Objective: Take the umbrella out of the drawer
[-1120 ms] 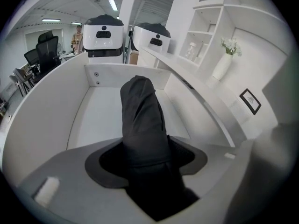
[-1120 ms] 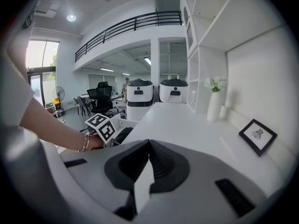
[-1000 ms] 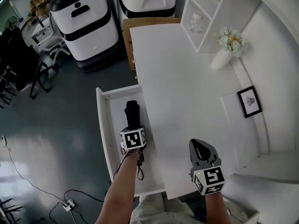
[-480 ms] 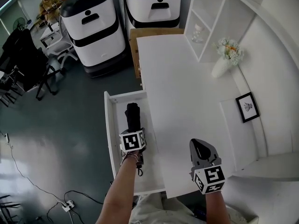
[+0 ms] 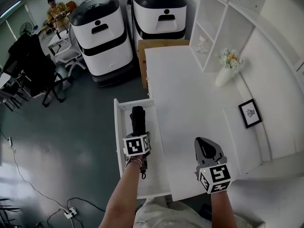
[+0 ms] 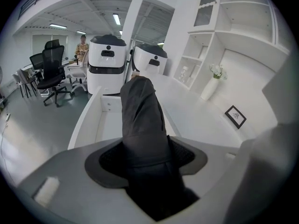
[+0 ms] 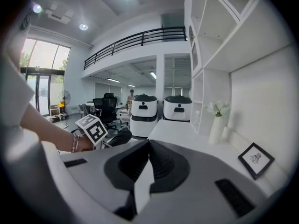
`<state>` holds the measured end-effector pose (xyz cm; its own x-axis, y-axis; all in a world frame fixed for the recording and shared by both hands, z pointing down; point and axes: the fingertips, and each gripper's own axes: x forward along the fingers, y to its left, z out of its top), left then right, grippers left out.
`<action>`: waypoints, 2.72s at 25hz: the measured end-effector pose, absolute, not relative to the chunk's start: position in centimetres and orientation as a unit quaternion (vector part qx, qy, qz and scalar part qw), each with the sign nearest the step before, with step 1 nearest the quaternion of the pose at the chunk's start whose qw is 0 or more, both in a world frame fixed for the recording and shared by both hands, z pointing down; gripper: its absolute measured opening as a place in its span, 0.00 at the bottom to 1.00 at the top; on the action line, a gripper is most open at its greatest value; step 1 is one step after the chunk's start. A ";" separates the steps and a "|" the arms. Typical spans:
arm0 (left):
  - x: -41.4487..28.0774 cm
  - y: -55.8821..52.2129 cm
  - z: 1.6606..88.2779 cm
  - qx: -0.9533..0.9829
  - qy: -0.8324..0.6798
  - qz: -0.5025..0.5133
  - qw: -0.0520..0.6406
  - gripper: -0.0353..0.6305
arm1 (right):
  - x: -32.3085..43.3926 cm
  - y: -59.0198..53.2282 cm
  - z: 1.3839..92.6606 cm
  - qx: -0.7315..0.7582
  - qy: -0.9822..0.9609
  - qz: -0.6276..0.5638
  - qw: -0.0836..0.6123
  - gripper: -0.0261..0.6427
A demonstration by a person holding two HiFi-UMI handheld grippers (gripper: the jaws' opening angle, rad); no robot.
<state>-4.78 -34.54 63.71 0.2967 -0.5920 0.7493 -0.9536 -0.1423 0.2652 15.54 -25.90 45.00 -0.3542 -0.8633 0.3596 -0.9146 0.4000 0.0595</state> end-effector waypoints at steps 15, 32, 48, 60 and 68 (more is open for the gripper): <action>-5.3 -34.5 57.0 0.743 -0.549 0.217 0.315 0.47 | 15.4 -26.3 39.9 0.544 -0.829 0.043 0.125 0.05; -6.1 -32.9 47.3 0.788 -0.560 0.148 0.209 0.47 | 14.8 -25.4 33.7 0.548 -0.833 -0.010 0.077 0.05; -6.3 -31.5 36.5 0.812 -0.573 0.062 0.095 0.47 | 14.2 -24.4 30.2 0.543 -0.837 -0.049 0.052 0.05; -7.0 -29.3 29.9 0.826 -0.564 -0.009 0.008 0.47 | 13.5 -23.8 27.4 0.545 -0.833 -0.089 0.035 0.05; -7.5 -27.0 26.7 0.827 -0.556 -0.045 -0.064 0.47 | 12.7 -23.5 26.1 0.545 -0.830 -0.112 0.040 0.05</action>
<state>-7.47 -26.99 26.69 0.3765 -0.9148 -0.1460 -0.9264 -0.3725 -0.0549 12.68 -23.46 26.14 -0.4028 -0.9136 -0.0559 -0.8958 0.3809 0.2289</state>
